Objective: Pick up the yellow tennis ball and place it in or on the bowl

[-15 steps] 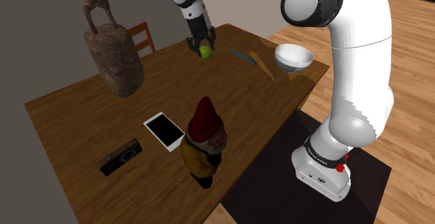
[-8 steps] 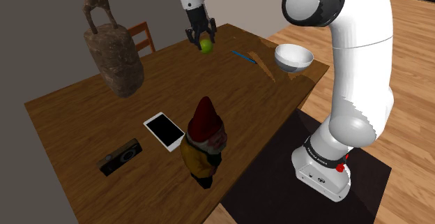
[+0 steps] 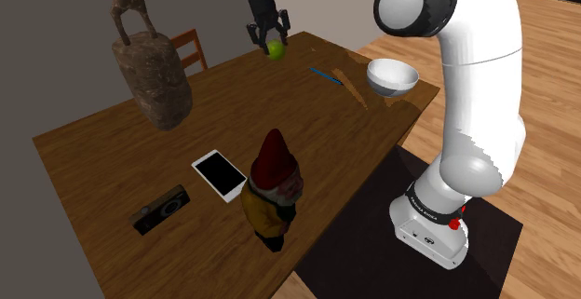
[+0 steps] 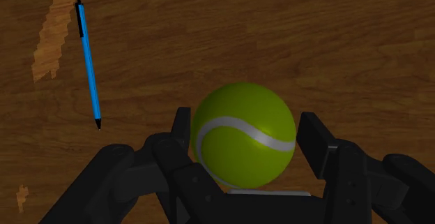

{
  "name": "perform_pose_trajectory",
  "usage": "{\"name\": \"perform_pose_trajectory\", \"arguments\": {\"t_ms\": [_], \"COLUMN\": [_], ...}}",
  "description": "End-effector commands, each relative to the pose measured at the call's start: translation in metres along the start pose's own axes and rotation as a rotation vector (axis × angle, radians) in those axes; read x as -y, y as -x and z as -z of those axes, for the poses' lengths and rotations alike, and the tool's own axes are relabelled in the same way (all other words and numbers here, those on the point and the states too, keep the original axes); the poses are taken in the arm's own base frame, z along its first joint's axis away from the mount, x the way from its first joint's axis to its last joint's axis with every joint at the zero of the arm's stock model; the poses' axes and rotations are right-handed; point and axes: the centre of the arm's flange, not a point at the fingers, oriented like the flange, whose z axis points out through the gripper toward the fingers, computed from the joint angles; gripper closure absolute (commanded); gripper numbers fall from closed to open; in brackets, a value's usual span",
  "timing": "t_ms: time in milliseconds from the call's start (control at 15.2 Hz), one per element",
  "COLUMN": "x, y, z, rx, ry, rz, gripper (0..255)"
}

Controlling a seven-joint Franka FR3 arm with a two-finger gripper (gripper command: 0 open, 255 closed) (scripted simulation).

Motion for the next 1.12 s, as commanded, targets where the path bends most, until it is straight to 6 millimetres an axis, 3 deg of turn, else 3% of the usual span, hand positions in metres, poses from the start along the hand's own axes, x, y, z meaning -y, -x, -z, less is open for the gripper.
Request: {"name": "perform_pose_trajectory", "arguments": {"t_ms": [0, 330, 1056], "x": [-0.001, -0.006, -0.123], "y": [0.005, 0.012, 0.087], "z": [0.009, 0.033, -0.011], "rx": [0.000, 0.000, 0.000], "ry": [0.000, 0.000, 0.000], "rz": [0.000, 0.000, 0.000], "gripper": [255, 255, 255]}}
